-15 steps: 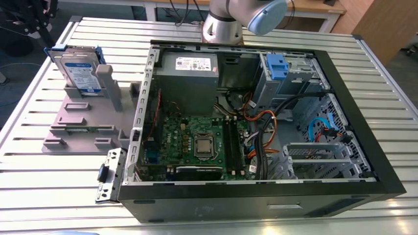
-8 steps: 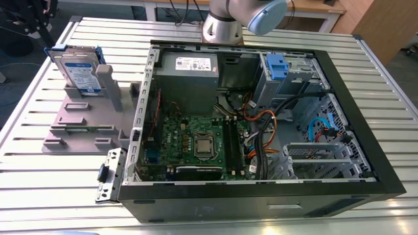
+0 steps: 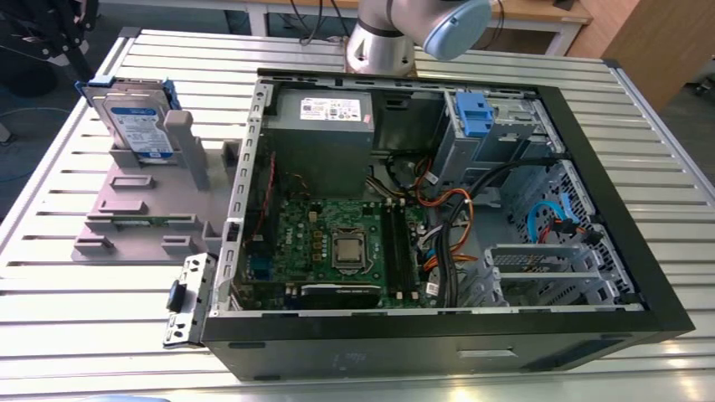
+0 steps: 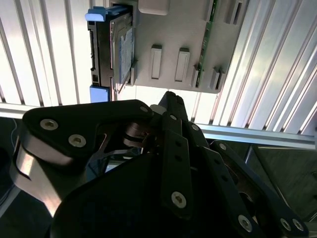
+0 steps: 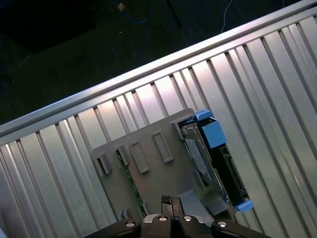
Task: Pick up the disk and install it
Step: 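Pick up the disk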
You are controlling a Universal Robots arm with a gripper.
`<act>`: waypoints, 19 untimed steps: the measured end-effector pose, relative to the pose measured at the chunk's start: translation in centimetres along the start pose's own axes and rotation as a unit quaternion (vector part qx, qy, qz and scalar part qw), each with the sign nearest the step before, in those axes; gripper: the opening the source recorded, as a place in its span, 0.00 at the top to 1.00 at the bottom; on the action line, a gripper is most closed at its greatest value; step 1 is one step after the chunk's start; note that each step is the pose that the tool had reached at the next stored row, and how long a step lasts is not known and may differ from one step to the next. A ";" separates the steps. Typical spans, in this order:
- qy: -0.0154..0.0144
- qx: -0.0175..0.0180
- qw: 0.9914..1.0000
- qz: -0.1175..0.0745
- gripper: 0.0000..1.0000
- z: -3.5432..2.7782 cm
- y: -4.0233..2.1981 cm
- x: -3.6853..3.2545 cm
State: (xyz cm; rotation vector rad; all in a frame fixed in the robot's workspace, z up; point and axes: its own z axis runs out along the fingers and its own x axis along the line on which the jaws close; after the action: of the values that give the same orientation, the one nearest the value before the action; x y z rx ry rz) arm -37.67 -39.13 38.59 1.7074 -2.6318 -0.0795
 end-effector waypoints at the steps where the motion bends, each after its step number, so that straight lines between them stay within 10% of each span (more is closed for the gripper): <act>1: 0.000 0.000 1.000 0.000 0.89 0.00 0.00 0.00; 19: 0.000 0.000 1.000 -0.008 0.89 0.00 0.00 0.00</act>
State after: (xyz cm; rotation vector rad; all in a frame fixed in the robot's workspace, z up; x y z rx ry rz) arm -37.67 -39.13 38.59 1.7274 -2.6184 -0.0795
